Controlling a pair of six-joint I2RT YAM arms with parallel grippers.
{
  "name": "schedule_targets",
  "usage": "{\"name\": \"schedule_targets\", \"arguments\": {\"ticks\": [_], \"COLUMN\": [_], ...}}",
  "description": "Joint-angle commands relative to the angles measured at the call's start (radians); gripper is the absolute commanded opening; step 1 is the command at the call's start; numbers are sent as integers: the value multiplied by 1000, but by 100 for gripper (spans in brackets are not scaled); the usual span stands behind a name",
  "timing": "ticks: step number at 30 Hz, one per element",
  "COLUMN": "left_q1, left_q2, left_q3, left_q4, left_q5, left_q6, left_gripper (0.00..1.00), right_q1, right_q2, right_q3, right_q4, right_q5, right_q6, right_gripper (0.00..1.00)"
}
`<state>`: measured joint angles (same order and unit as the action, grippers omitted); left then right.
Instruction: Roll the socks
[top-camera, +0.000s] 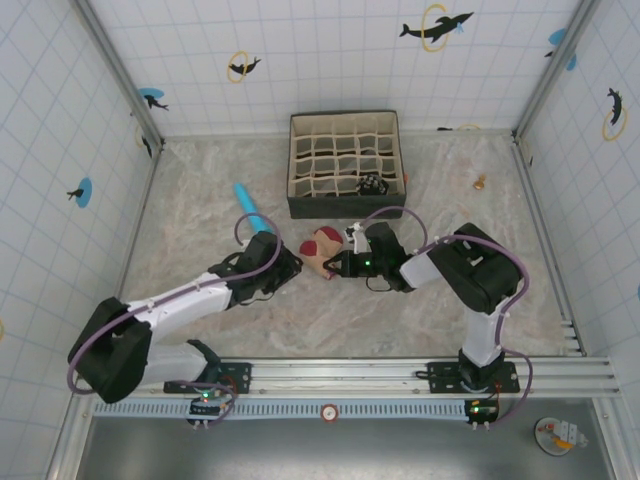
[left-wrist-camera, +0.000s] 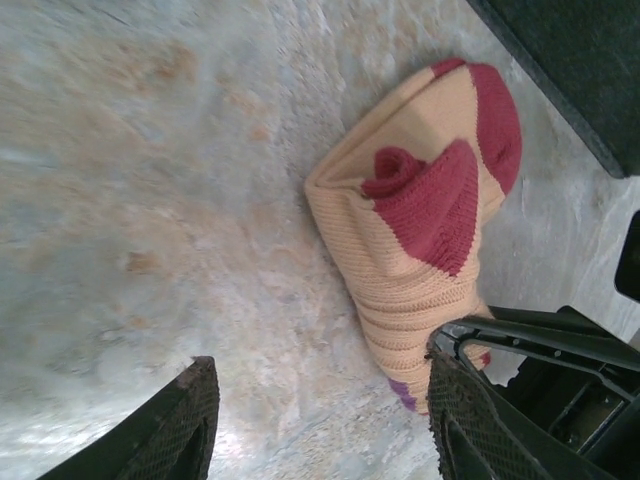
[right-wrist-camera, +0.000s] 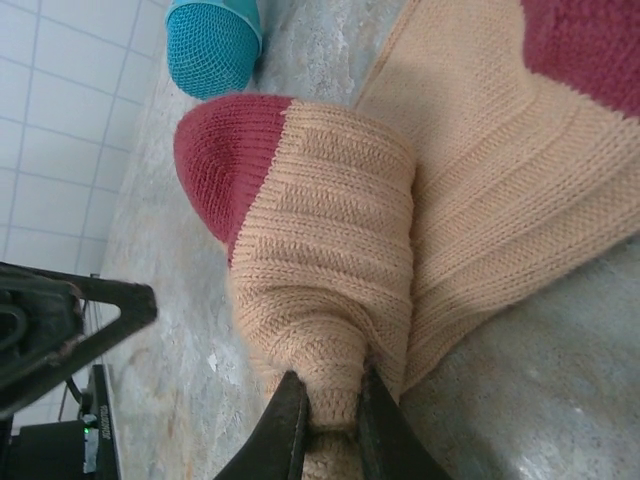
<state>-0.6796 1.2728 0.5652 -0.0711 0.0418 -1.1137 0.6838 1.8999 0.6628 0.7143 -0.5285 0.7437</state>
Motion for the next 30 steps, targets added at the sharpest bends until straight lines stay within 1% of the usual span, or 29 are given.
{"name": "schedule_targets", "arguments": {"ticks": [1,5,11,15,18,21,25,27,29,30], "left_q1": [5,5,5,5,5,4,5,5,5,5], "left_q2": [48,104,208,270,300,333,376,394,409,415], "left_q3": [-9,-1,21,28,30,43,51,50,50,51], "left_q4": [145,230,300,360,376,380,394,407,415,415], "left_q5": [63,71,83,98,81,72,70,76,85,88], "left_q6": [24,33,38,30,25,25,14,9,1,-1], "left_gripper": [56,56,51,50,49,48,42,34,19,11], "right_q1": [-2,-3,-4,-4,-4,-4,-3,-3,-4,-4], "right_q2": [67,69,75,76,74,81,101,102,99,95], "right_q3": [-20,-27,-18,-14,-15,-12,-16,-18,-19,-18], "right_q4": [-178,-149,-110,-101,-89,-70,-3,1,-8,-15], "right_q5": [47,40,6,-10,-28,-63,-147,-159,-164,-166], "right_q6": [57,45,38,24,13,6,23,21,11,4], "right_gripper": [0,0,0,0,0,0,0,0,0,0]}}
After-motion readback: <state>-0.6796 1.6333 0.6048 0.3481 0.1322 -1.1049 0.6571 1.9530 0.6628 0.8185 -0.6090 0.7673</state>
